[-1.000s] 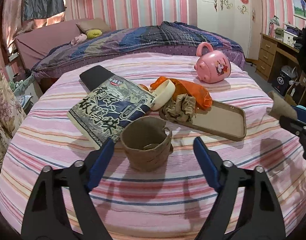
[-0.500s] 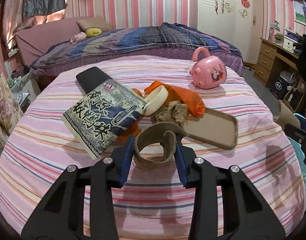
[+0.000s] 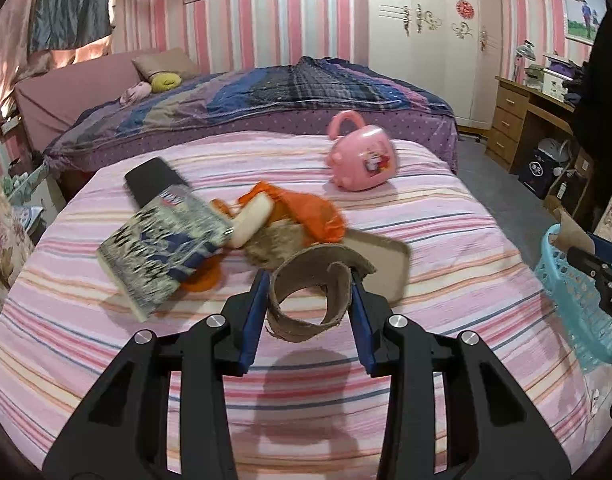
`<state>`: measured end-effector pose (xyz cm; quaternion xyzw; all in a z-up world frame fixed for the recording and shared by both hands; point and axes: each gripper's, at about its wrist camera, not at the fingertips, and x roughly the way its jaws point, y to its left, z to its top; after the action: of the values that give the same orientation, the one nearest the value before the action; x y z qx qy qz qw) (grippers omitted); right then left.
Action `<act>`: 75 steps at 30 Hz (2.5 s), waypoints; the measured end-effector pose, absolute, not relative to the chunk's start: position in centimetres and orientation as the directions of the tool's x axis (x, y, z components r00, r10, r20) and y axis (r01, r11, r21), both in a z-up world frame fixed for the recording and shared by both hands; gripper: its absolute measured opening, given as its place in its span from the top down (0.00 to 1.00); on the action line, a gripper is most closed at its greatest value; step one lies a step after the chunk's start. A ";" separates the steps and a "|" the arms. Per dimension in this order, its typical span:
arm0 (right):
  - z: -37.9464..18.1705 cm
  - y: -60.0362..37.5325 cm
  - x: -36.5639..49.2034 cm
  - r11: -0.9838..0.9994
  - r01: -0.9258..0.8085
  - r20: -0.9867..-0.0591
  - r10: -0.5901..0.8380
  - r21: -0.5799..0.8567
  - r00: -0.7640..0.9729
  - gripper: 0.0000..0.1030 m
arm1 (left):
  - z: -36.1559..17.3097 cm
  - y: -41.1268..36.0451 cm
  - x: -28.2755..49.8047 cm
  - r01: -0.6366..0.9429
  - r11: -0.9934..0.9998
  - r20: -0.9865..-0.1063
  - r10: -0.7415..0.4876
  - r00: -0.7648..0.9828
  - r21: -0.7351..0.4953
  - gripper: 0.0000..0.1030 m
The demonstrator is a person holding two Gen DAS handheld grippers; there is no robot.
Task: Collect trash
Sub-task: 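Grasp the brown paper cup with the left tool while right holds the tube, then carry tube and cup over the blue basket and open both tools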
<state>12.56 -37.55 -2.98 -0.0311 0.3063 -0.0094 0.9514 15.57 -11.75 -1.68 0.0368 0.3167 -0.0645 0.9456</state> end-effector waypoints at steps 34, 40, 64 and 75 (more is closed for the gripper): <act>-6.1 -55.5 8.1 0.945 0.326 -0.623 -0.242 0.023 0.744 0.59 | -4.2 -39.7 14.1 0.486 0.874 -0.623 -0.392 0.677 -0.021 0.63; -5.8 -55.3 8.1 0.943 0.331 -0.616 -0.251 0.016 0.747 0.53 | -3.8 -38.7 14.1 0.467 0.884 -0.606 -0.372 0.703 -0.001 0.32; -4.0 -49.3 10.6 0.946 0.308 -0.576 -0.308 -0.102 0.757 0.07 | 0.0 -23.8 15.2 0.298 0.954 -0.529 -0.235 0.816 0.036 0.05; -3.3 -46.6 11.5 0.952 0.300 -0.566 -0.282 -0.064 0.775 0.06 | 0.9 -14.7 14.5 0.237 0.962 -0.490 -0.143 0.860 0.134 0.05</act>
<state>11.48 -46.59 -3.26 0.0150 0.2980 -0.1543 0.9419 14.49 -14.69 0.87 0.0949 0.2458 -0.0990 0.9596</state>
